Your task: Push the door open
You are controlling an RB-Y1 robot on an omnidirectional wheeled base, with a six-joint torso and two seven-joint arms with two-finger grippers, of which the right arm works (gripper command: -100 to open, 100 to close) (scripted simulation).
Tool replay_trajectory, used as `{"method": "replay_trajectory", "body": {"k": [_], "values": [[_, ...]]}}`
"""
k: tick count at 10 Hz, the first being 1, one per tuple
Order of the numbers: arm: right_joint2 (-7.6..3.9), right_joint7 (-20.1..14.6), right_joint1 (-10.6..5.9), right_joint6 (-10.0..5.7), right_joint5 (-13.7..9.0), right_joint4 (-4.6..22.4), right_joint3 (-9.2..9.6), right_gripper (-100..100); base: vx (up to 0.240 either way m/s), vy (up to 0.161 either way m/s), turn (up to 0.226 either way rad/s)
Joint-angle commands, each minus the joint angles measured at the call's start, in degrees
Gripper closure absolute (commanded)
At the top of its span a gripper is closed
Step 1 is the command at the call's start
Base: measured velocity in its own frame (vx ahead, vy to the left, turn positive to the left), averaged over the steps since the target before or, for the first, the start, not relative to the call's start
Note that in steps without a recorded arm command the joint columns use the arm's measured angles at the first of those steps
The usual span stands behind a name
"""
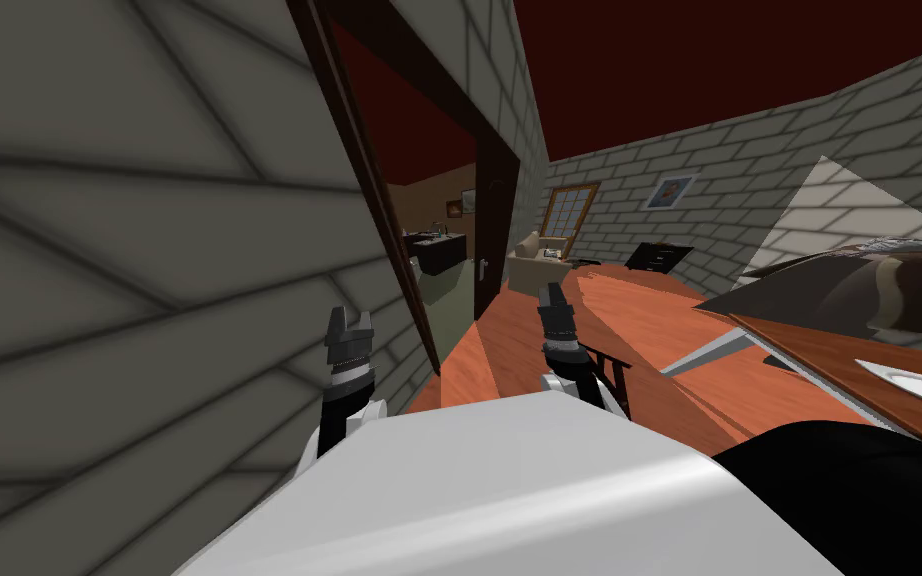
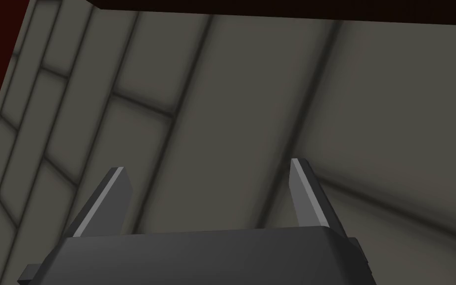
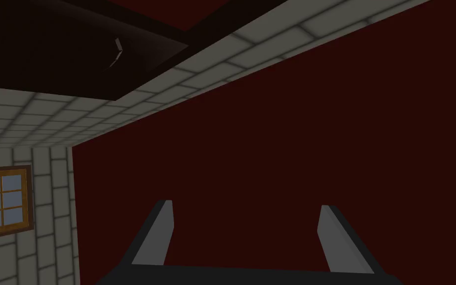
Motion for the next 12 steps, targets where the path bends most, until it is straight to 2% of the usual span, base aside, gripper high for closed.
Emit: {"method": "replay_trajectory", "body": {"k": [1,2,8,12], "values": [[-0.47,-0.5,-0.98,0.53,-0.1,1.6,0.56,-100,0.067,0.003,0.067],[-0.47,-0.5,-0.98,0.53,-0.1,1.6,0.56,-100,0.111,-0.106,0.082],[-1.58,-2.1,-4.21,2.30,-0.4,6.9,2.43,-100,0.131,-0.137,0.073],[-2.23,-3.5,-6.93,3.78,-0.7,11.3,4.00,-100,0.140,-0.140,0.093]]}}
